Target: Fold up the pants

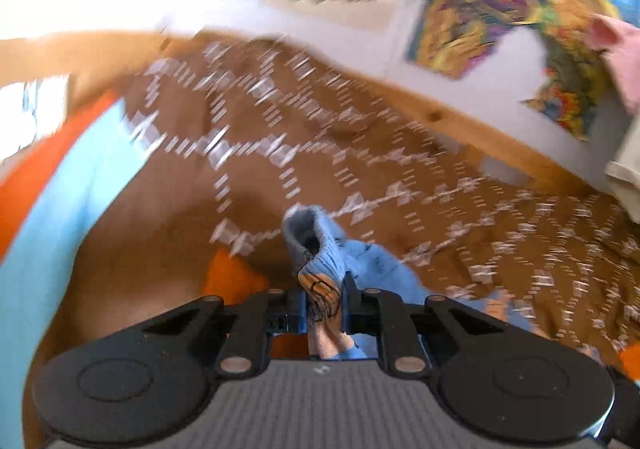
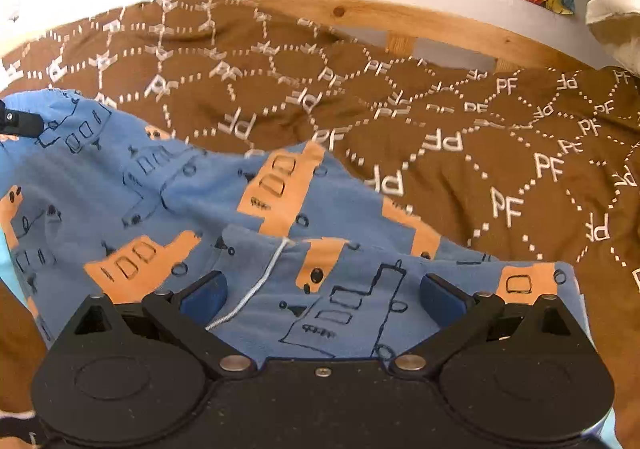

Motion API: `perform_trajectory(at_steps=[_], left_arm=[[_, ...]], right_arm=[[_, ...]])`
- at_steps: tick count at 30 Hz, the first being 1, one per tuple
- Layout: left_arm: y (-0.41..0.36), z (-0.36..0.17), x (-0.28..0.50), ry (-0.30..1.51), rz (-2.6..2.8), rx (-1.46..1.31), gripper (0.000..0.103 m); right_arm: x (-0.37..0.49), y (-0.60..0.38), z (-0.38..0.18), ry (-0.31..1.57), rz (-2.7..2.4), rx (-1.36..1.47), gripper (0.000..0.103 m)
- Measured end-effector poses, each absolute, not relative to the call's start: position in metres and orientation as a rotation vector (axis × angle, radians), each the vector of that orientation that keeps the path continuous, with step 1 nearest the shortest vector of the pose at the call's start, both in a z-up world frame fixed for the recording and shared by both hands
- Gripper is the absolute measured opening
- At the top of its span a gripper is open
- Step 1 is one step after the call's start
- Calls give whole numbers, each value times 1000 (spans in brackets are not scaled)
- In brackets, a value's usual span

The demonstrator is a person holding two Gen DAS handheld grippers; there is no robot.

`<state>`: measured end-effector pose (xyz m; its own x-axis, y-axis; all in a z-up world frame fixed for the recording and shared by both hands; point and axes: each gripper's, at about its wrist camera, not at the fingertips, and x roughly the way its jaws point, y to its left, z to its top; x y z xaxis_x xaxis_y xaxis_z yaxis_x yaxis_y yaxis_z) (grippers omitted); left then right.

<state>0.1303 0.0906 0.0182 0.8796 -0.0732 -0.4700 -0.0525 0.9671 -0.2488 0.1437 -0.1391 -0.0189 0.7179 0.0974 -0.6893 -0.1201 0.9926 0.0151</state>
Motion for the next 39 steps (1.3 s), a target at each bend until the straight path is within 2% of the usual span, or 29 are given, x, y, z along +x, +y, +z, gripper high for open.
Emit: perform_trajectory(at_steps=[4, 10, 16, 23, 24, 26, 27, 28, 30, 35, 39], left_arm=[[52, 49, 113, 416, -118, -137, 16], [-20, 77, 95, 383, -334, -32, 16], [-95, 68, 90, 391, -507, 60, 17], [-161, 30, 85, 455, -610, 148, 18], [-169, 23, 86, 474, -617, 175, 21], [-177, 11, 87, 520, -632, 204, 35], [-178, 6, 87, 537, -641, 206, 52], [-177, 3, 86, 543, -644, 205, 62], [-172, -1, 79, 534, -659, 211, 72], [-165, -15, 65, 544, -684, 283, 73], [-163, -24, 61, 578, -673, 321, 67]], right_arm=[[130, -154, 8, 640, 113, 23, 102], [103, -190, 29, 599, 51, -26, 102], [75, -236, 30, 622, -44, -105, 102], [54, -274, 24, 648, -134, -144, 102], [53, -279, 23, 654, -145, -145, 102], [49, -288, 20, 666, -163, -150, 102], [48, -292, 18, 675, -173, -153, 102], [45, -296, 17, 682, -181, -152, 102], [42, -302, 15, 689, -202, -149, 102], [41, -307, 20, 667, -212, -111, 102], [49, -304, 30, 647, -79, 24, 102]])
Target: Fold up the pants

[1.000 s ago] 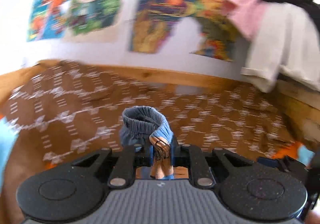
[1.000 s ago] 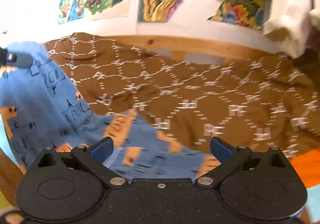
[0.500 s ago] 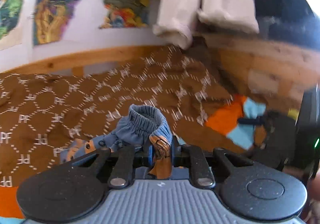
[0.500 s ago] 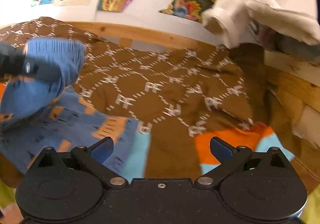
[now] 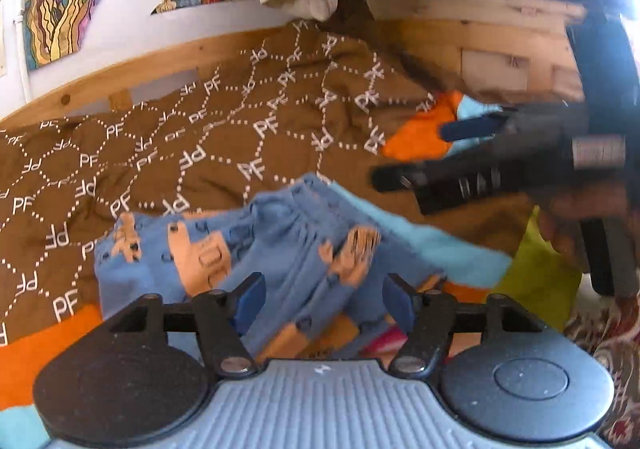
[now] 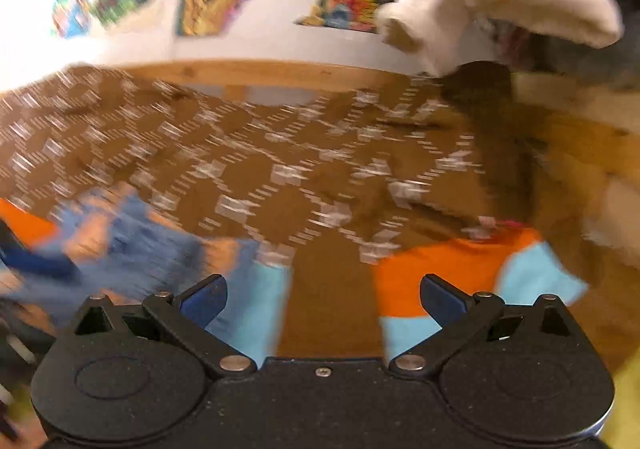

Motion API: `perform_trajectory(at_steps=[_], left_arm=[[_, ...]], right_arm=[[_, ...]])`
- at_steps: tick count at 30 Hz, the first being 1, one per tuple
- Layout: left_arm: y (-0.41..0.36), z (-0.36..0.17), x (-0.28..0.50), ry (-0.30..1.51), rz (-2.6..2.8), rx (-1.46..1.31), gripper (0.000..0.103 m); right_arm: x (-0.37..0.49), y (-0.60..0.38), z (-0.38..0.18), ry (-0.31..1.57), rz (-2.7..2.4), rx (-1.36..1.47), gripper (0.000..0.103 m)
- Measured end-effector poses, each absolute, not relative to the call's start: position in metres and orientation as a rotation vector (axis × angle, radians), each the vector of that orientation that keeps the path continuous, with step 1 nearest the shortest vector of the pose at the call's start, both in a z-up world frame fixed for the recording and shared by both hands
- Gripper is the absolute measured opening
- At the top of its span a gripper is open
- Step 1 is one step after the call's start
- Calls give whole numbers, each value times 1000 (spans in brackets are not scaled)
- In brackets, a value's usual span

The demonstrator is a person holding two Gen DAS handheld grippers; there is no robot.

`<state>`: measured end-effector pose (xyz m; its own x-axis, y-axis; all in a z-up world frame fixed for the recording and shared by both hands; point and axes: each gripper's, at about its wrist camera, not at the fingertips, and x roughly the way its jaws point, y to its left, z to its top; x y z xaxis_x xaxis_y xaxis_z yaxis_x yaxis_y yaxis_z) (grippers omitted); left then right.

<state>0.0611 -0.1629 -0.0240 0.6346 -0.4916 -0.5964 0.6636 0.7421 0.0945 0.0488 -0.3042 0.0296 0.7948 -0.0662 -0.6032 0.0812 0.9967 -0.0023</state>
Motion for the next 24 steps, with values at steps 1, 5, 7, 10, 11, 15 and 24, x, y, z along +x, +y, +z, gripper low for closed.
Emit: perform_trajectory(at_steps=[1, 5, 7, 10, 11, 15, 24], left_arm=[[-163, -24, 60, 583, -668, 328, 63], [-163, -26, 64, 599, -642, 349, 45], [-161, -27, 65, 602, -637, 343, 33], [-158, -28, 67, 611, -625, 334, 20], [-157, -28, 67, 611, -623, 331, 18], [-154, -27, 65, 585, -622, 323, 7], [-151, -10, 58, 528, -703, 271, 5]], right_arm=[[53, -303, 31, 653, -24, 78, 102], [79, -298, 26, 715, 130, 244, 87], [93, -295, 21, 746, 178, 305, 76], [108, -289, 14, 784, 218, 360, 54], [112, -288, 12, 799, 219, 370, 44], [110, -289, 7, 821, 190, 419, 19], [87, -296, 46, 754, 129, 403, 15]])
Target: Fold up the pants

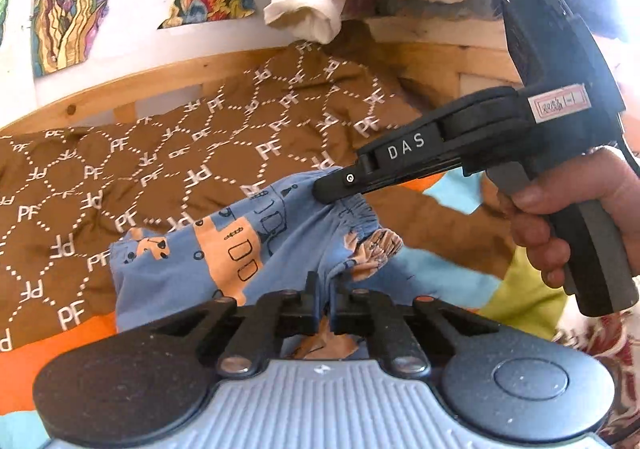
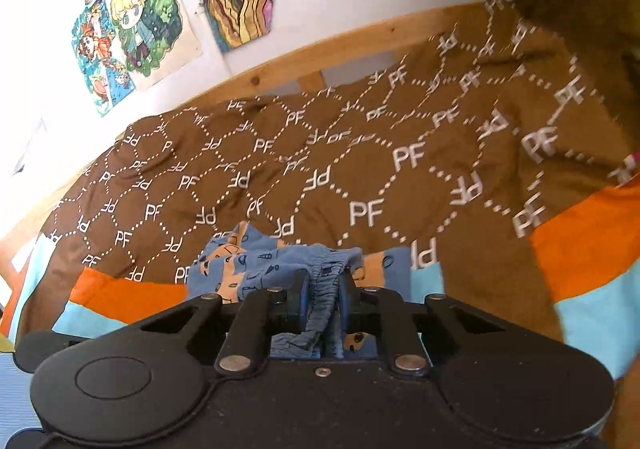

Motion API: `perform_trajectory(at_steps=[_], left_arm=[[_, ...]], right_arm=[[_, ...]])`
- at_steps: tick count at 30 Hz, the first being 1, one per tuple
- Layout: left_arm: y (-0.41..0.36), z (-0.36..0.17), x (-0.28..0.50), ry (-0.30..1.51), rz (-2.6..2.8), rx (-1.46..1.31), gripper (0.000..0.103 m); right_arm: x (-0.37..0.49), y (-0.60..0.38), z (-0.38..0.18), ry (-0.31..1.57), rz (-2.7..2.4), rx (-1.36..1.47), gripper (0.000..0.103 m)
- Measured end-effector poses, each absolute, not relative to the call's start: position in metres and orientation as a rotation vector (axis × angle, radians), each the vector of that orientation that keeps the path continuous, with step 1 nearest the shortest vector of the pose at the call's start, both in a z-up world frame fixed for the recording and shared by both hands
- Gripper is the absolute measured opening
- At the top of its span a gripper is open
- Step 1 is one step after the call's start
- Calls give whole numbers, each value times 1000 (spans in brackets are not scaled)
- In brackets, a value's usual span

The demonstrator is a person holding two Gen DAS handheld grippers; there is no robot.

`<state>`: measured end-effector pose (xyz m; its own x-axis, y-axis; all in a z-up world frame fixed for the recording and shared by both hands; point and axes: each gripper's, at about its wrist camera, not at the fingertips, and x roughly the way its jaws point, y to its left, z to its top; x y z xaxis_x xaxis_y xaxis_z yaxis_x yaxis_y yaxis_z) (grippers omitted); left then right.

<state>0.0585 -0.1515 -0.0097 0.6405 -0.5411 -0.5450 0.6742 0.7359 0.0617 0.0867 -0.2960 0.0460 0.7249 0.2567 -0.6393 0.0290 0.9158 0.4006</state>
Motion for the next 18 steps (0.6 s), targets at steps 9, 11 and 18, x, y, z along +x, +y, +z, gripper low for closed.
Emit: perform_trajectory(at_steps=[9, 11, 18], left_arm=[[-139, -20, 60, 605, -769, 225, 54], [-124, -6, 56, 545, -728, 195, 79], [-81, -16, 93, 699, -431, 85, 85]], right_arm=[[70, -293, 12, 827, 28, 246, 47], [62, -292, 17, 791, -9, 224, 81], [52, -255, 27, 773, 1, 32, 95]])
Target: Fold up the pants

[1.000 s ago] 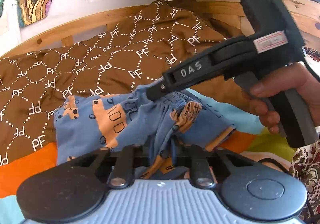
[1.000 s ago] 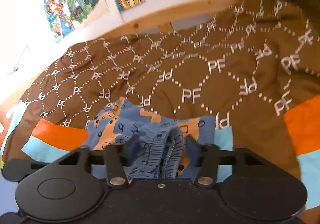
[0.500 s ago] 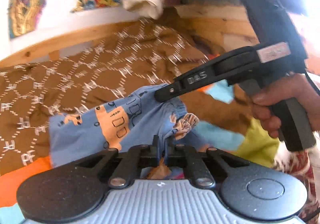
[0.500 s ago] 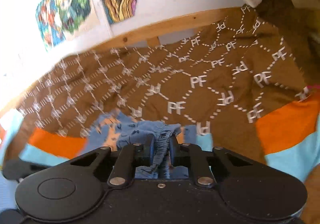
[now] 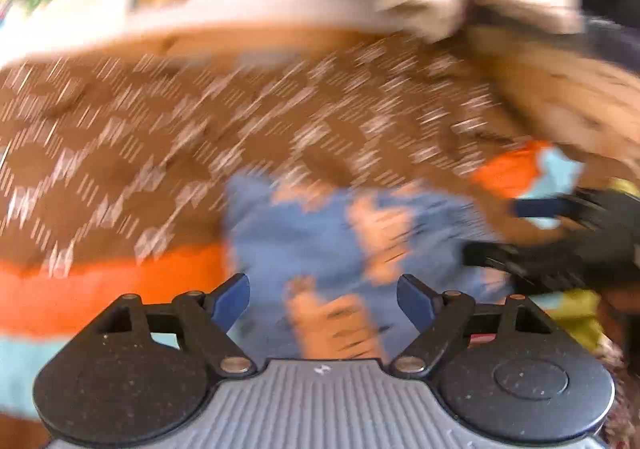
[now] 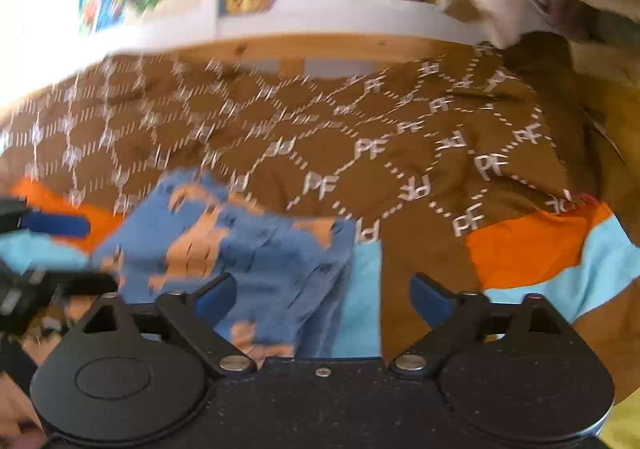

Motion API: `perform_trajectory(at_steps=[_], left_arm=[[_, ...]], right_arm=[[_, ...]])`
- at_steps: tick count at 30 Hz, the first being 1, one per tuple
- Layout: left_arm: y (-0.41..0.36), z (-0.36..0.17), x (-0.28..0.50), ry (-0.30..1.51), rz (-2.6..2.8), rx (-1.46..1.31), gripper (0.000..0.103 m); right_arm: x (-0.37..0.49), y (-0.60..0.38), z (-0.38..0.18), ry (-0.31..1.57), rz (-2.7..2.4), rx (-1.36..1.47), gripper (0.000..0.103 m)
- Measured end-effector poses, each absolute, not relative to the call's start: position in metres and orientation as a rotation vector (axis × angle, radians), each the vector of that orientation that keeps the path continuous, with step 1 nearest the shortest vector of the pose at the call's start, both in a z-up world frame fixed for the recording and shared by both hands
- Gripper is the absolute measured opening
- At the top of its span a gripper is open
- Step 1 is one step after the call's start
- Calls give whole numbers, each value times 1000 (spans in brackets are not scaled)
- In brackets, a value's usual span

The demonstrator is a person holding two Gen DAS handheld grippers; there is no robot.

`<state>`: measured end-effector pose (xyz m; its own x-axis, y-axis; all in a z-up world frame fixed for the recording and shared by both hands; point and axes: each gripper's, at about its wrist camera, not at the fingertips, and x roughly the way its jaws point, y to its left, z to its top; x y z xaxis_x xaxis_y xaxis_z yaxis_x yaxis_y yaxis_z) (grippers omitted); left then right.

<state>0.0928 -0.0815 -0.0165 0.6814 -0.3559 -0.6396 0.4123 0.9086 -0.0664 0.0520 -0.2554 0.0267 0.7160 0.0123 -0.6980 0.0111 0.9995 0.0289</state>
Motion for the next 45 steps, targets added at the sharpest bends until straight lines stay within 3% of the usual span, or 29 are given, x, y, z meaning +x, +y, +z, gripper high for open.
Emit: perform_trajectory(at_steps=[2, 4, 9, 11, 15, 20, 30, 36, 45], left_arm=[[-71, -28, 107, 817, -350, 51, 85], [-57, -39, 114, 895, -335, -3, 92], [-47, -32, 119, 912, -319, -10, 93], [-49, -21, 118, 887, -293, -6, 93], [-60, 8, 119, 712, -282, 43, 103], [-89, 15, 168, 611, -288, 172, 103], [-111, -31, 222, 629, -267, 340, 102], [-102, -52, 230, 644, -215, 247, 103], [-71, -10, 189, 663, -291, 101, 103]], right_arm=[[50, -245, 18, 815, -39, -33, 96], [39, -244, 10, 822, -82, -65, 101], [18, -256, 13, 814, -72, -27, 102], [14, -257, 21, 785, -73, -37, 102], [28, -258, 32, 745, -77, -52, 102], [78, -252, 30, 725, -24, -18, 102], [112, -262, 1, 794, -71, -48, 102], [105, -268, -11, 764, -69, -37, 102], [81, -262, 25, 708, -31, 4, 102]])
